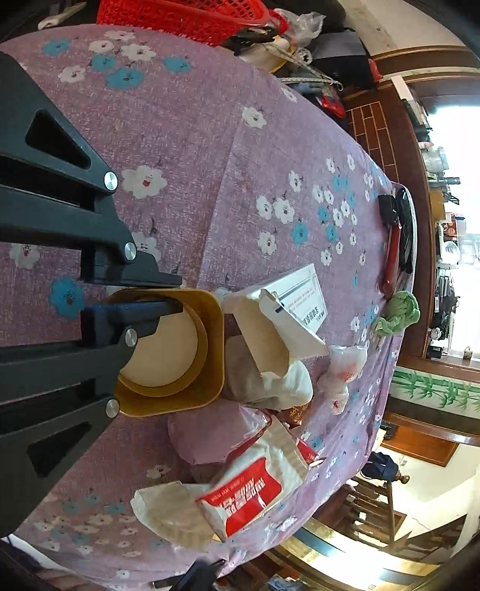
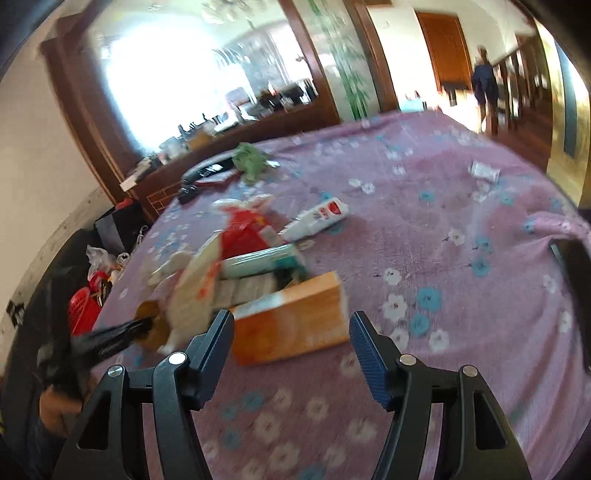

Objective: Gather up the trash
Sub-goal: 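Grasp the orange medicine box with the right gripper and lift it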

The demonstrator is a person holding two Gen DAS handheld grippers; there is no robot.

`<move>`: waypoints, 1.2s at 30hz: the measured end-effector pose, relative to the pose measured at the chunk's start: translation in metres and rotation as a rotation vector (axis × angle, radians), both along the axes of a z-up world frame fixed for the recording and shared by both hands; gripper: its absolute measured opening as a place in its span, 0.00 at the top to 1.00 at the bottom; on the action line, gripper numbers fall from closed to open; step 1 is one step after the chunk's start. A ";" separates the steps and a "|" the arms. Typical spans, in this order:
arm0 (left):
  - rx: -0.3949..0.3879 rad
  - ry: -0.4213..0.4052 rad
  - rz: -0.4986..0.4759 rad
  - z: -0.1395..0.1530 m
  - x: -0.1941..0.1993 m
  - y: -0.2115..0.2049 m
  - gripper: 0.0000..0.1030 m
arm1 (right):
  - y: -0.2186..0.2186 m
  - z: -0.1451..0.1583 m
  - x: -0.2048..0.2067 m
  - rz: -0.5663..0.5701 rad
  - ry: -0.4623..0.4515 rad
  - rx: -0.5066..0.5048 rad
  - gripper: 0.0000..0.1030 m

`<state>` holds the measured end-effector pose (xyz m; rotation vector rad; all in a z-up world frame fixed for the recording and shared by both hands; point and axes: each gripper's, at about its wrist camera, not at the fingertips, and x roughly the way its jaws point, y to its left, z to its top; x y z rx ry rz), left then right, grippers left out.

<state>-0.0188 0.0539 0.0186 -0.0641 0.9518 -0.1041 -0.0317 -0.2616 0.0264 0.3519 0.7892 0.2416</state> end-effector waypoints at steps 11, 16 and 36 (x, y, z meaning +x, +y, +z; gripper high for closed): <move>0.008 0.016 -0.017 0.000 0.002 0.000 0.92 | 0.017 -0.020 -0.004 0.174 0.108 0.181 0.34; 0.015 0.006 -0.024 -0.001 0.004 -0.002 0.92 | 0.043 -0.014 -0.044 0.366 0.122 0.190 0.34; -0.046 -0.033 0.028 0.012 -0.045 0.039 0.93 | 0.006 0.001 -0.035 0.266 -0.004 -0.025 0.31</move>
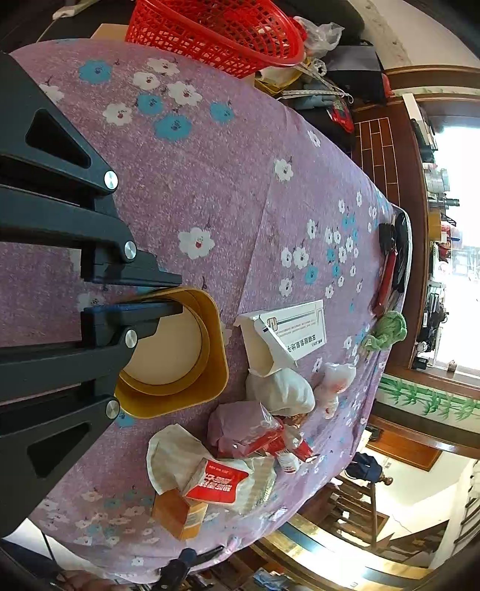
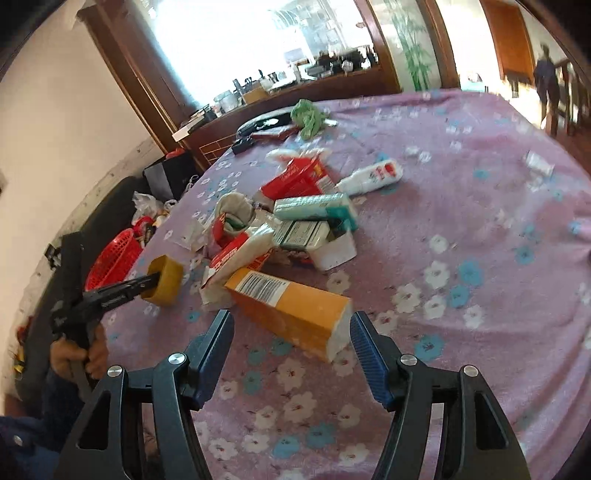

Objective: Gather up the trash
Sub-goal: 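Grasp the orange medicine box with the right gripper and lift it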

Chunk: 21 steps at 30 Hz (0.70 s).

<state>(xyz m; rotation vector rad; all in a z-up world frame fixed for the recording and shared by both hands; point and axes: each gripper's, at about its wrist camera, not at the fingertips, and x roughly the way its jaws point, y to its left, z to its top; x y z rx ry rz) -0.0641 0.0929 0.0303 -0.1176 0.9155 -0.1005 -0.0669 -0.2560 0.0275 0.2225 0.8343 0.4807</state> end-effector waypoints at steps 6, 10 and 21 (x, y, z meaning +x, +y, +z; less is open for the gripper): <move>-0.004 -0.009 -0.004 0.003 -0.006 -0.001 0.93 | -0.011 -0.017 0.037 -0.032 0.066 0.096 0.27; -0.003 -0.013 -0.006 0.006 -0.011 0.001 0.93 | 0.007 -0.028 0.039 0.045 0.117 0.137 0.26; -0.003 -0.025 -0.029 0.006 -0.017 -0.009 0.93 | 0.085 -0.031 0.004 0.190 0.032 -0.131 0.54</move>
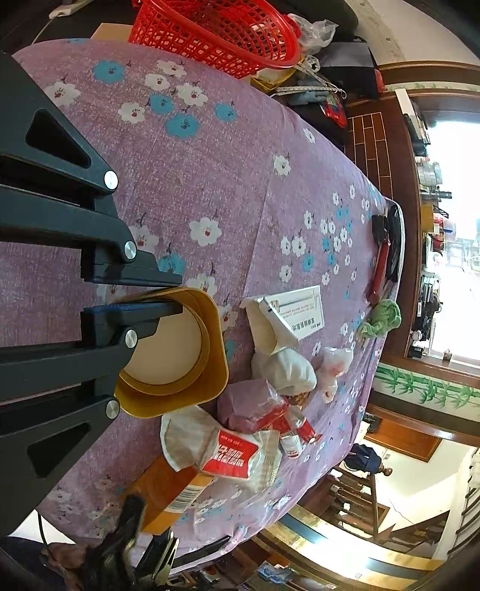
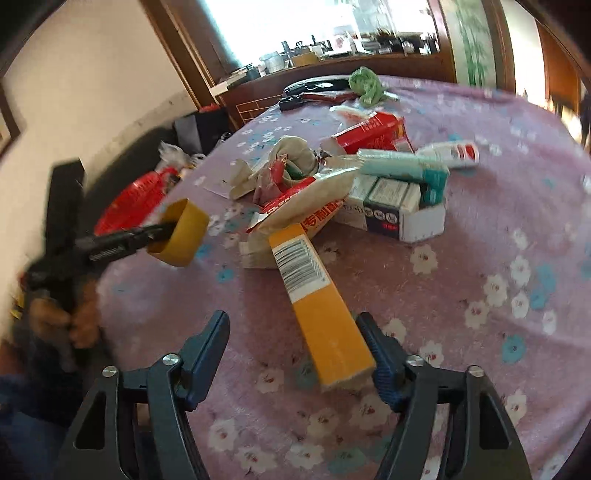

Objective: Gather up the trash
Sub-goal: 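Grasp the orange medicine box with the right gripper and lift it, then carry the orange box to the red basket and open the right gripper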

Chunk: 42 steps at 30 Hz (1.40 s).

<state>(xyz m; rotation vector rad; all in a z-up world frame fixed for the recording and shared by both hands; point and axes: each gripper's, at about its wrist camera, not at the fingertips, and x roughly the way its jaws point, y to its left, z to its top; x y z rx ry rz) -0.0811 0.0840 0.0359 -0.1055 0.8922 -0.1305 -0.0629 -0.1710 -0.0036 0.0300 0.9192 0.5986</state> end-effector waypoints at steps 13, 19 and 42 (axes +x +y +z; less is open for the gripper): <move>0.000 -0.023 -0.027 0.002 -0.013 -0.012 0.93 | 0.006 0.023 -0.046 -0.033 -0.072 0.063 0.76; -0.003 -0.042 -0.016 0.009 -0.020 -0.007 0.93 | 0.018 0.033 -0.044 -0.038 -0.079 0.088 0.76; -0.037 -0.157 0.306 0.060 -0.041 0.170 0.93 | 0.196 0.076 0.026 0.181 0.041 0.134 0.76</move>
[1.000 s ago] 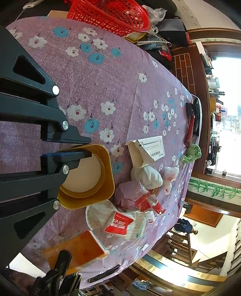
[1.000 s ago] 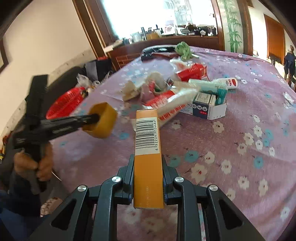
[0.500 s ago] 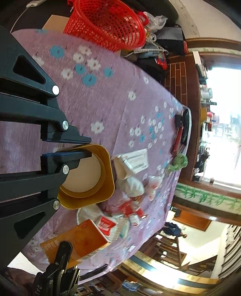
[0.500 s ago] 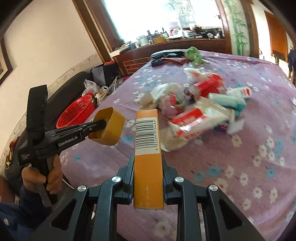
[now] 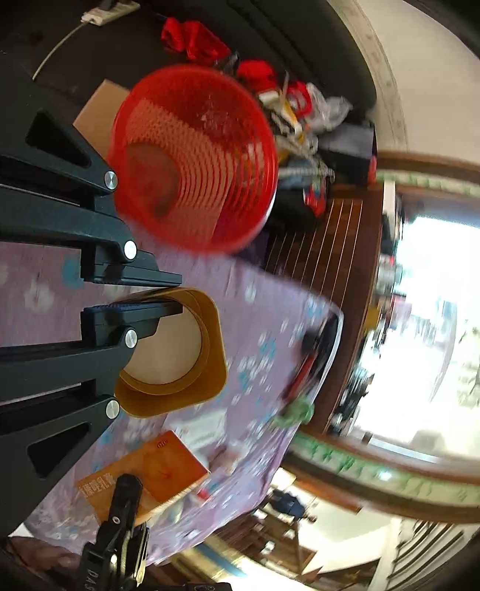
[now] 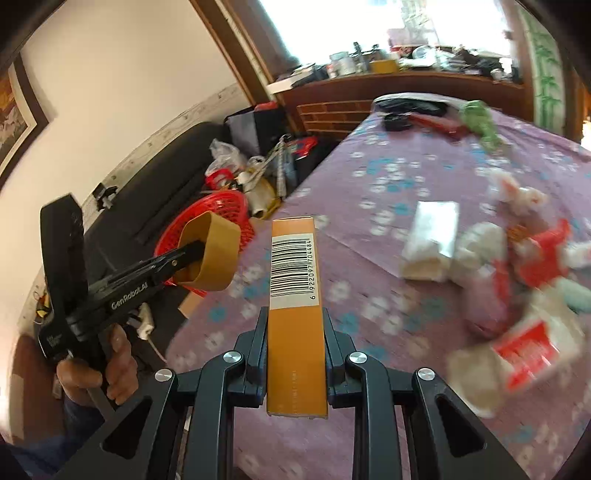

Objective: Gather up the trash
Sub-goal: 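Carry the orange box to the red basket and open the right gripper, then grasp the white-and-red paper packet with the right gripper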

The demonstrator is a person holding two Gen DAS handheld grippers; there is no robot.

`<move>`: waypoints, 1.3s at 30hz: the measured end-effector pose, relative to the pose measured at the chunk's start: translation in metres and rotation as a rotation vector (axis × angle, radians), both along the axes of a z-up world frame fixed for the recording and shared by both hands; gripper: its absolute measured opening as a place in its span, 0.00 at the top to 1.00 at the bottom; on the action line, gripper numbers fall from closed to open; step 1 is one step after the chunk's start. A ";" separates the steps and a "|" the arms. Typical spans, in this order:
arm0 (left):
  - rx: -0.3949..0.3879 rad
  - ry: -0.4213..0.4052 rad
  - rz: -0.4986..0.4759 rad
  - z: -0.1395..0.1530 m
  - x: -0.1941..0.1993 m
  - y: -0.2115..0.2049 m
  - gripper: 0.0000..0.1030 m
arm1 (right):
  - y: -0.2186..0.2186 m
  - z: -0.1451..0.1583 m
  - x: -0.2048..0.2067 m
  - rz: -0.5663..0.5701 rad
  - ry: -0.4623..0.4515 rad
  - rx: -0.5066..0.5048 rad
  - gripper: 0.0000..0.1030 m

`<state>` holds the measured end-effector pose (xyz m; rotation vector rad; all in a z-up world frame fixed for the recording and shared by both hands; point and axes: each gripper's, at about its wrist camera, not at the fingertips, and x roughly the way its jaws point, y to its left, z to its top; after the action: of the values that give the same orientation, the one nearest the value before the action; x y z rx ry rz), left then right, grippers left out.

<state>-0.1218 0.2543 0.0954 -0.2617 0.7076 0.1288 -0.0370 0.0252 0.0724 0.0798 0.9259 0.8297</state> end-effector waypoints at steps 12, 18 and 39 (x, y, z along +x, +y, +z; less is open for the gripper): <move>-0.020 0.065 0.166 -0.024 0.009 0.109 0.93 | 0.137 0.003 0.040 0.118 0.041 0.017 0.76; -0.023 0.107 0.190 -0.038 0.014 0.137 0.92 | 0.192 -0.008 0.054 0.151 0.055 -0.007 0.76; 0.004 0.021 0.041 -0.002 0.018 0.061 0.52 | 0.075 -0.001 0.030 0.008 0.037 0.047 0.49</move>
<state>-0.1043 0.3150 0.0937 -0.2713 0.7230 0.1720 -0.0072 0.1003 0.0718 0.1331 0.9422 0.8599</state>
